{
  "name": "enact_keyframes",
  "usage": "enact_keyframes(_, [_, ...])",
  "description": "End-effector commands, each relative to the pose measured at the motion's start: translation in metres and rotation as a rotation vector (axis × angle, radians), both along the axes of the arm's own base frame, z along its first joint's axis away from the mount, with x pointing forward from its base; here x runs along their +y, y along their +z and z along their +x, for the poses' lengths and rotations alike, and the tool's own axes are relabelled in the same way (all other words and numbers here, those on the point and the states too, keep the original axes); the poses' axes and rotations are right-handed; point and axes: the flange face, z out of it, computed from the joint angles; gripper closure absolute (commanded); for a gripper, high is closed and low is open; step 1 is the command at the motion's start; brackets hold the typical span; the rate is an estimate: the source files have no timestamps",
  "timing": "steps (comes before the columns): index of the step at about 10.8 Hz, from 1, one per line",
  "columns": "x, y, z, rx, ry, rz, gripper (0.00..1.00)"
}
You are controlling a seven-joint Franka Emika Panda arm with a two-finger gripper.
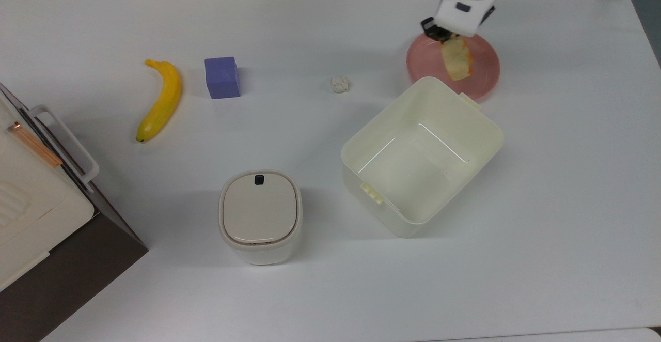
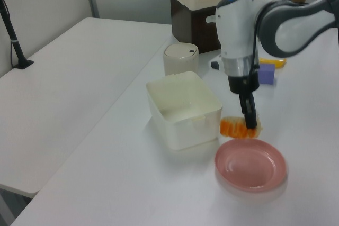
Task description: Put the bread on a plate
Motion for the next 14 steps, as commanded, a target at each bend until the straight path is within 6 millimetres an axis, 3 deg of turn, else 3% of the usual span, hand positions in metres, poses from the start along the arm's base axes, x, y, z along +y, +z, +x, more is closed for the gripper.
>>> enact_keyframes(1, [0.03, -0.031, -0.009, -0.007, -0.042, -0.015, 0.17])
enact_keyframes(2, [0.027, -0.032, -0.007, -0.006, -0.047, -0.016, 0.0])
enact_keyframes(4, [0.016, -0.022, -0.002, -0.014, -0.051, -0.017, 0.0])
enact_keyframes(5, [0.003, -0.006, 0.001, -0.022, -0.058, -0.02, 0.0])
enact_keyframes(6, [-0.024, 0.011, 0.01, -0.04, -0.073, -0.058, 0.0])
enact_keyframes(11, [-0.212, 0.133, 0.067, -0.181, -0.324, -0.07, 0.0])
enact_keyframes(12, [-0.24, 0.142, 0.073, -0.191, -0.37, -0.078, 0.0])
enact_keyframes(14, [-0.28, 0.139, 0.08, -0.189, -0.436, -0.101, 0.0])
